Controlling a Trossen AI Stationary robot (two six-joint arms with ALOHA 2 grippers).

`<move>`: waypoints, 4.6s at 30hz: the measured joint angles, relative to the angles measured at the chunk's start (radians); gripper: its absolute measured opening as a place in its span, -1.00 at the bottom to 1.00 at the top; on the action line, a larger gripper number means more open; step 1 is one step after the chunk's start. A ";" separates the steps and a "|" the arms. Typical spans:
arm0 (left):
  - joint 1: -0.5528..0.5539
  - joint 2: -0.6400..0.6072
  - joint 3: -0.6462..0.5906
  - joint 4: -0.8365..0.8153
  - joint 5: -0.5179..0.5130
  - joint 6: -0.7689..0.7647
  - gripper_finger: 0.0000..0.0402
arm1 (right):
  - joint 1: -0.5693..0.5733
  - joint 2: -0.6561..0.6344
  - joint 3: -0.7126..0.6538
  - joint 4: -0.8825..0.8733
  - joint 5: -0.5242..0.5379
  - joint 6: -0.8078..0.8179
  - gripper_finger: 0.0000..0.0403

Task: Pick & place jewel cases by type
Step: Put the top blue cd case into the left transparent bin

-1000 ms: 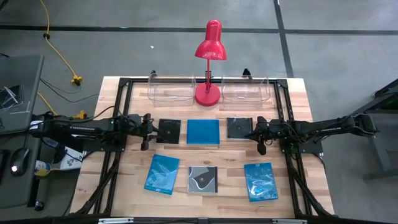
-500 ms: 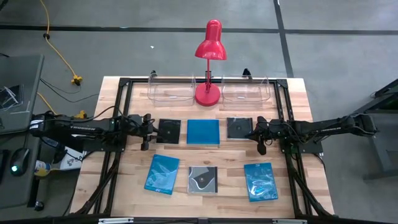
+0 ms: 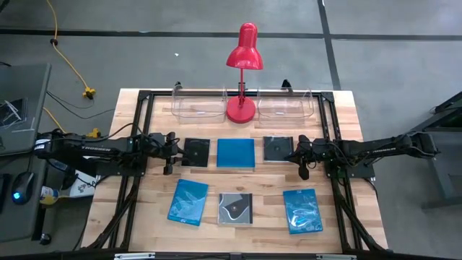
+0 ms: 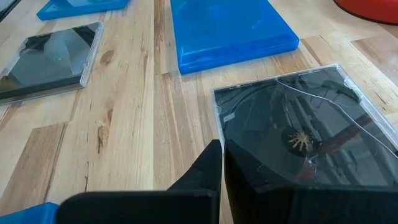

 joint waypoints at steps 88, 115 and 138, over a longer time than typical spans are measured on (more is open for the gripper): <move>0.000 0.002 0.504 0.135 0.036 -0.156 -0.48 | 0.000 0.000 0.000 0.554 0.281 0.656 -1.00; 0.000 0.002 0.505 0.110 -0.059 -0.254 -0.48 | 0.000 0.161 0.855 -0.393 0.332 0.214 -0.57; 0.000 0.218 0.505 0.028 -0.068 -0.807 0.28 | -0.006 0.663 1.112 -0.713 0.247 0.485 -0.04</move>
